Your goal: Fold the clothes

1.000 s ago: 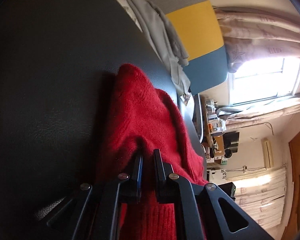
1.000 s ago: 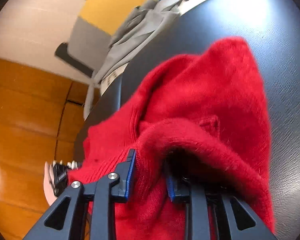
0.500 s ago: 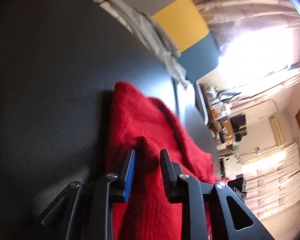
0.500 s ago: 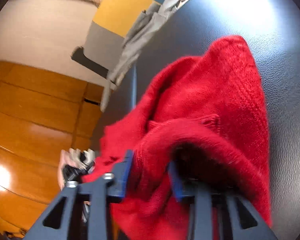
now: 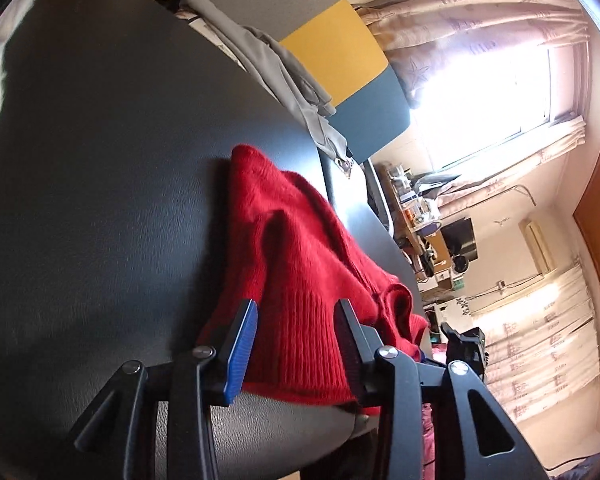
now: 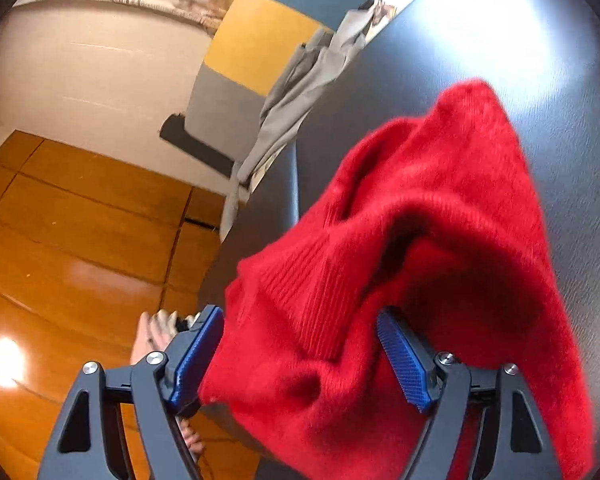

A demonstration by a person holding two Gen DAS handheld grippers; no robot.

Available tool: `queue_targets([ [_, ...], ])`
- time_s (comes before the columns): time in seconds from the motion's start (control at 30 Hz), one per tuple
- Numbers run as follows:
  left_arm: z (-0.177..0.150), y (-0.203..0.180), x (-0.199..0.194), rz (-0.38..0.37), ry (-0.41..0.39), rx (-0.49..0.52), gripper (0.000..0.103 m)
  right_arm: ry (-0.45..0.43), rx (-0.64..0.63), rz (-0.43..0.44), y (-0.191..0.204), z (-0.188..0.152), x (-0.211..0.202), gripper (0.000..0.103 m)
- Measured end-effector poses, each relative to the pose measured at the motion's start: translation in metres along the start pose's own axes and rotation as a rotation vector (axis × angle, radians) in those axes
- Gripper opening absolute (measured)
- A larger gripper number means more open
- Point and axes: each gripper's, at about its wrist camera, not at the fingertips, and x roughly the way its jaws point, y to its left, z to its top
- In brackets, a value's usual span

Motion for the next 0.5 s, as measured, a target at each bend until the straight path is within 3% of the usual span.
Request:
queue_targets([
  [0.2,-0.001,-0.001,0.003,-0.033,-0.009,-0.008,0.042,-0.043,-0.088,-0.095,0.023,0.013,0.019,0.08],
  [0.3,-0.001,-0.002,0.008,-0.048,0.009,0.004,0.049,-0.033,-0.114,-0.07,0.035,0.013,0.026,0.08],
  [0.43,-0.001,-0.005,0.029,0.007,0.079,0.066,0.05,0.028,-0.106,-0.09,0.035,0.011,0.039,0.08],
  [0.5,-0.002,-0.005,0.038,-0.003,0.127,0.074,0.05,0.038,-0.084,-0.076,0.03,0.009,0.041,0.08],
])
